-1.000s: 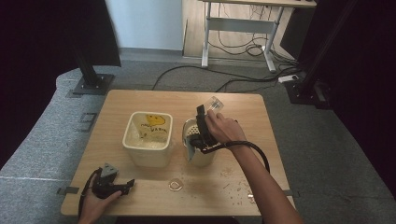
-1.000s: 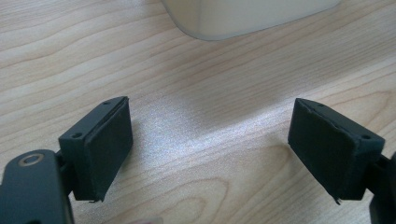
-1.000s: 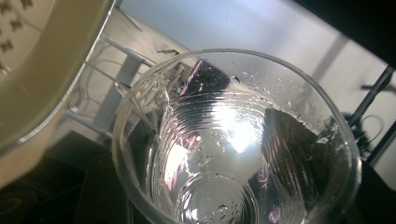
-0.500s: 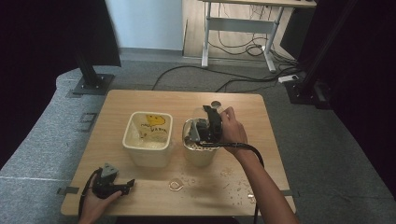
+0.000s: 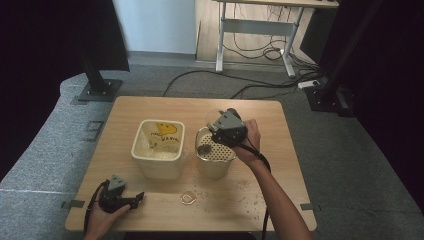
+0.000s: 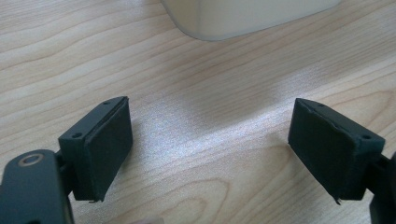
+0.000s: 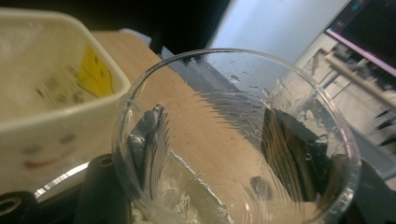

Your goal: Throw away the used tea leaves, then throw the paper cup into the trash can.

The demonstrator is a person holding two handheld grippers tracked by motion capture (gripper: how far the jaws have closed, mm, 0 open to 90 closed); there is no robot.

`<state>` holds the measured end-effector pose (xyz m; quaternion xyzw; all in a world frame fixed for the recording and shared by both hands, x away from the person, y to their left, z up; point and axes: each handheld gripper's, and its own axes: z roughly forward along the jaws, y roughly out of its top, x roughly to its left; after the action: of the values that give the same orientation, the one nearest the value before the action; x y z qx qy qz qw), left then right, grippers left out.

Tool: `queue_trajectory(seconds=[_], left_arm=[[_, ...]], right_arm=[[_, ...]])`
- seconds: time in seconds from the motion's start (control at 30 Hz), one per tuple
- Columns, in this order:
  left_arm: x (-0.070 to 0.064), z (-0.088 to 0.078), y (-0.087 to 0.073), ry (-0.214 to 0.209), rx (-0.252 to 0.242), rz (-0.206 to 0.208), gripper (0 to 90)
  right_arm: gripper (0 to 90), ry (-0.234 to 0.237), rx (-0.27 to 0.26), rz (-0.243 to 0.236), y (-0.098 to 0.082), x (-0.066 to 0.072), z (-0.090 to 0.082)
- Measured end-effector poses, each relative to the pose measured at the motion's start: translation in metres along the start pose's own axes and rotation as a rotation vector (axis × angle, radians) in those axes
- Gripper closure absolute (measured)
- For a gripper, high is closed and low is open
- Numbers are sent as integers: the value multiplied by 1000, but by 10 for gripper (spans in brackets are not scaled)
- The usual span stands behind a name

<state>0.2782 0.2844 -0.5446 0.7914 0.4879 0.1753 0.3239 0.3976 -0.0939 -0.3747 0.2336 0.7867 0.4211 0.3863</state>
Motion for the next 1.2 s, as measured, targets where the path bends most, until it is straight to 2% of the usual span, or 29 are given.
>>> queue_trajectory(seconds=[0.03,0.07,0.1,0.13,0.17,0.23,0.47,0.77,1.2], left_arm=[[0,0,0,0,0,0,134],[0,0,0,-1,0,0,134],[0,0,0,-1,0,0,134],[0,0,0,-1,0,0,134],[0,0,0,-1,0,0,134],[0,0,0,-1,0,-1,134],[0,0,0,0,0,0,134],[0,0,0,0,0,0,134],[0,0,0,1,1,3,133]], right_arm=[[410,22,-20,65,0,-3,-1],[410,28,-26,84,0,-4,-1],[410,28,-26,84,0,-4,-1],[410,27,-32,116,2,-8,-2],[410,27,-32,116,2,-8,-2],[410,8,-37,144,9,-16,-6],[410,2,-51,167,19,-25,-14],[409,26,-51,195,15,-24,-11],[410,53,-78,228,20,-22,-13]])
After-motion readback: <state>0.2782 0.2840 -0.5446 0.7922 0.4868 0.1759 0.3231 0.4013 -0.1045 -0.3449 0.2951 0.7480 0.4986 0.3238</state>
